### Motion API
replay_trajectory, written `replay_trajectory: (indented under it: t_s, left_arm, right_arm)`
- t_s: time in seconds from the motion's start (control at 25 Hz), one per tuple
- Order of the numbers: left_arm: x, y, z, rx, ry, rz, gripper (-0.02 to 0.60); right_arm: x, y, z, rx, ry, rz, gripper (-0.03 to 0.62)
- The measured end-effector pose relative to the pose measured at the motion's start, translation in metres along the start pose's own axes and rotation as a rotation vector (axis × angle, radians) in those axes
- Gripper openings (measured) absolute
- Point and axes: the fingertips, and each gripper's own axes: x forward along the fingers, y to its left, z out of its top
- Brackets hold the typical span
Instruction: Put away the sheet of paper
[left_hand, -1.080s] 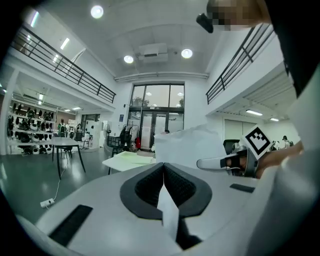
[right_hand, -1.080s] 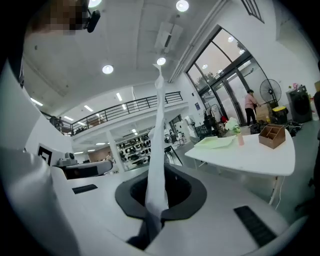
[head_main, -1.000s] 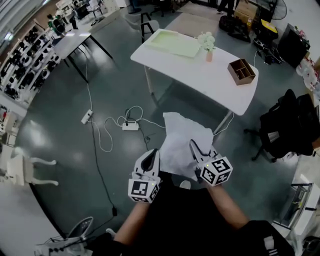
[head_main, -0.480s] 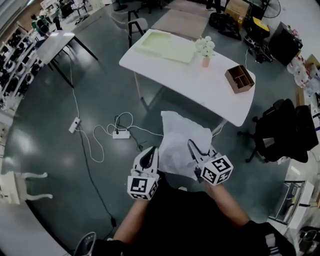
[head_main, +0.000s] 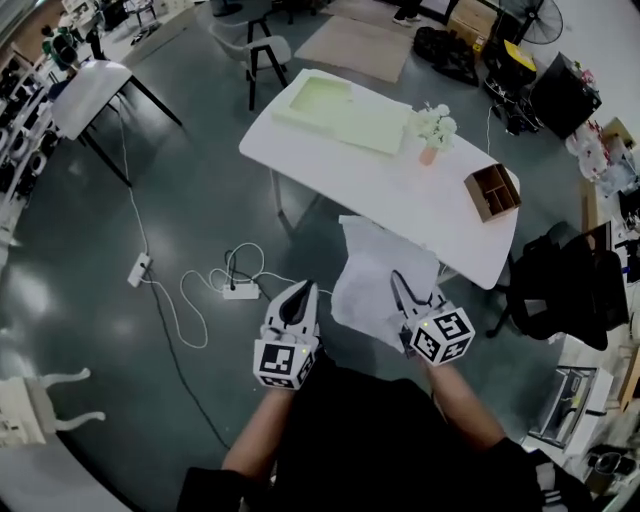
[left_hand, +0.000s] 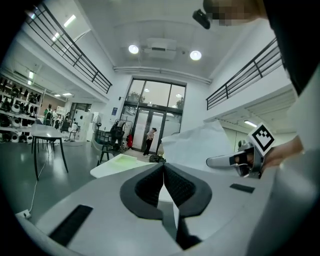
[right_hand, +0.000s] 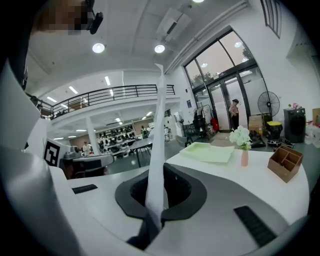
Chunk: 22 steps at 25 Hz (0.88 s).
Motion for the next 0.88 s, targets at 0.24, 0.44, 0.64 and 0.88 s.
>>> replay_trajectory:
  t_s: [0.24,0.44,0.64,0.88]
  left_arm:
    - [0.021,0.071,0.025,-0.012,-0.014,0.019,0.005]
    - [0.026,0.115,0.028,-0.031,-0.003,0.002,0.005]
    - [0.021,0.151,0.025,-0.037,0.002,0.007,0.005]
    - [0.017,0.175,0.020,-0.043,-0.001,0.031,0.005]
  right_arm:
    - [0.059,0.001,0.034,-0.012,-0.046,-0.077,-0.002]
    - [0.102,0.010,0.045,-0.010,-0.055,-0.097,-0.002]
    - [0.131,0.023,0.046,0.000,-0.039,-0.104,-0.002]
    - [0.150,0.045,0.046,-0.069,0.002,-0.075,-0.002]
